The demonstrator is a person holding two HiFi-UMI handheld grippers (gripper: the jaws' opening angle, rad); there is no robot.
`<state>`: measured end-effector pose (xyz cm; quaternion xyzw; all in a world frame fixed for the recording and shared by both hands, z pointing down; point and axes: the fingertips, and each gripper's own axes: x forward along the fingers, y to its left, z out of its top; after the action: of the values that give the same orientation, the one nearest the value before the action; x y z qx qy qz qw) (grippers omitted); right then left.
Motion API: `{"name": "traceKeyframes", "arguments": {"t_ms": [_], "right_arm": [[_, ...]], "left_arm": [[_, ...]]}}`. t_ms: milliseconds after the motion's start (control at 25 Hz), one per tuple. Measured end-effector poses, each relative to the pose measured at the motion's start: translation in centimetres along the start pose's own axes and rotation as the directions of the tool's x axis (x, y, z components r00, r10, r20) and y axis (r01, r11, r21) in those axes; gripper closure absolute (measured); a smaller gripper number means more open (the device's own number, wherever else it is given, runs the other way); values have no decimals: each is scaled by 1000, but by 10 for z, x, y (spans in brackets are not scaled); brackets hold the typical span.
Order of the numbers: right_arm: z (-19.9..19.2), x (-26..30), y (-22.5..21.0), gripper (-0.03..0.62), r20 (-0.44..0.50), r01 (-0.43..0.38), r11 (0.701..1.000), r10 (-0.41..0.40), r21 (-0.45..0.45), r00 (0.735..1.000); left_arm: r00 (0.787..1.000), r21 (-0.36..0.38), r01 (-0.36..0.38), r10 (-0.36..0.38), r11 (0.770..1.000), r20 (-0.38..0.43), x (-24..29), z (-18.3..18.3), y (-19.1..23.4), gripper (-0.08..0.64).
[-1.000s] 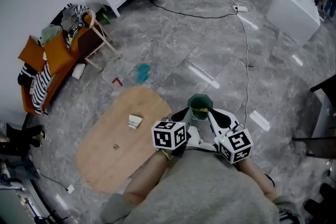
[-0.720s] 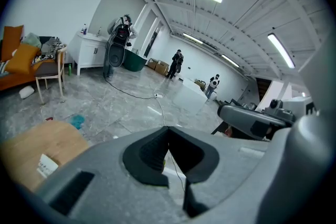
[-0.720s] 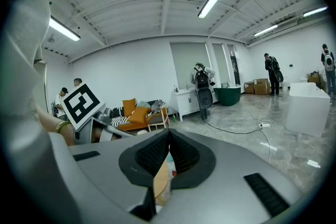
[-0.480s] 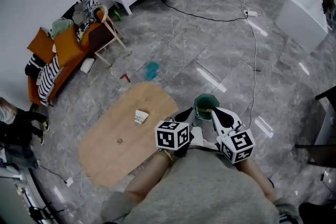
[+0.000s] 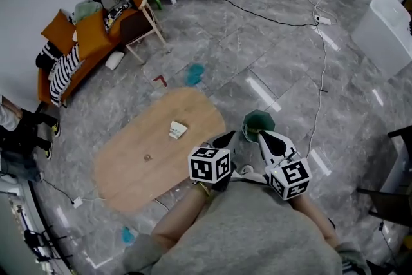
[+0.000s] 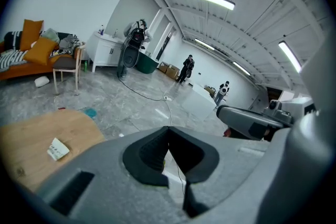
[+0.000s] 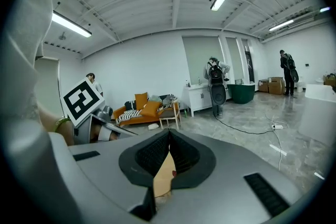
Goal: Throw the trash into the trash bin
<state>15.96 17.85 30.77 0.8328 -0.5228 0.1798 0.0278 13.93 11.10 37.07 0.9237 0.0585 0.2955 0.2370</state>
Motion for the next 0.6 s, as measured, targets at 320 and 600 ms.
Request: {"name": "traceKeyframes", "arguments": {"t_ms": [320, 600], "right_arm": [[7, 34, 37, 583, -24, -88, 996, 88, -26, 996], [12, 66, 82, 583, -44, -146, 988, 144, -46, 989]], "left_arm": [[997, -62, -70, 72, 996, 38, -33, 2, 40, 551], [989, -103, -128, 135, 986, 64, -73, 4, 90, 551]]}}
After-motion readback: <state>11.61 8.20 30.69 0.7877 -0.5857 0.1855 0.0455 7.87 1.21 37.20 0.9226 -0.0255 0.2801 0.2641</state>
